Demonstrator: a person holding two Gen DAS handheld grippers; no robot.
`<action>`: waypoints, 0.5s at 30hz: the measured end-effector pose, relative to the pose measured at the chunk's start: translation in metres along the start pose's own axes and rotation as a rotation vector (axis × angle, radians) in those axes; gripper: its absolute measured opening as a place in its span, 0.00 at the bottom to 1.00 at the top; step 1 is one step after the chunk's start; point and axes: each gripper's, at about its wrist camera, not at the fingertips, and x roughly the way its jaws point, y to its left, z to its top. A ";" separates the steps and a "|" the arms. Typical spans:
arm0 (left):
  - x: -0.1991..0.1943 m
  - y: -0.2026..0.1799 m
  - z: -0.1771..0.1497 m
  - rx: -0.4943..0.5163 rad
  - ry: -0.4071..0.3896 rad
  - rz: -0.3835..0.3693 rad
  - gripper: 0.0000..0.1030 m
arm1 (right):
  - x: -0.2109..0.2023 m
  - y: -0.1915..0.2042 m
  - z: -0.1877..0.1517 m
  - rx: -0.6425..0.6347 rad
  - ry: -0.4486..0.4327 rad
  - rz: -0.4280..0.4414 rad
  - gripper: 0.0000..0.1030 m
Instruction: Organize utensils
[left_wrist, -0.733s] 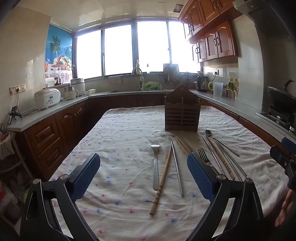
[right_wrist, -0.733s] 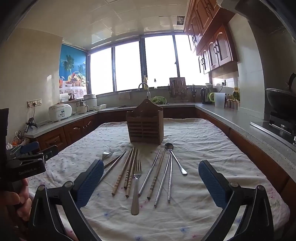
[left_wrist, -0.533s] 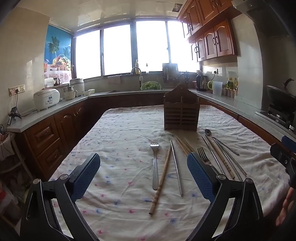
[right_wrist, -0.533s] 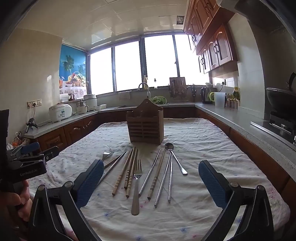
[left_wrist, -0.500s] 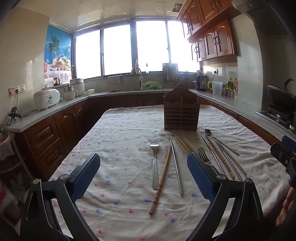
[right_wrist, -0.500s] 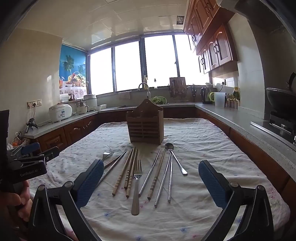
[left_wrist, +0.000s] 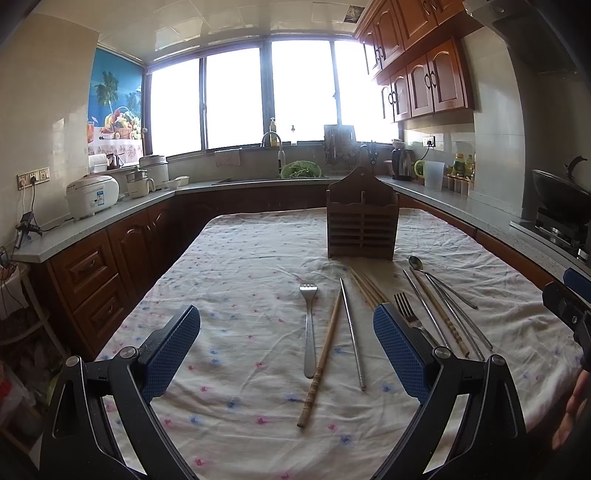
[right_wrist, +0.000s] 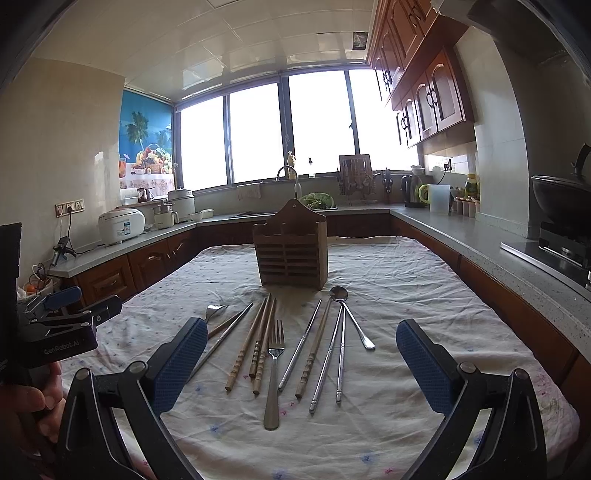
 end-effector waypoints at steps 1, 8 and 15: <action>0.000 0.000 0.000 0.001 0.001 0.001 0.94 | -0.002 -0.001 0.001 0.002 -0.001 0.001 1.00; 0.005 0.002 0.003 -0.006 0.024 -0.007 0.94 | -0.002 0.001 0.004 0.004 0.011 0.004 1.00; 0.029 0.004 0.012 -0.029 0.104 -0.045 0.94 | 0.009 -0.007 0.011 0.015 0.067 0.034 1.00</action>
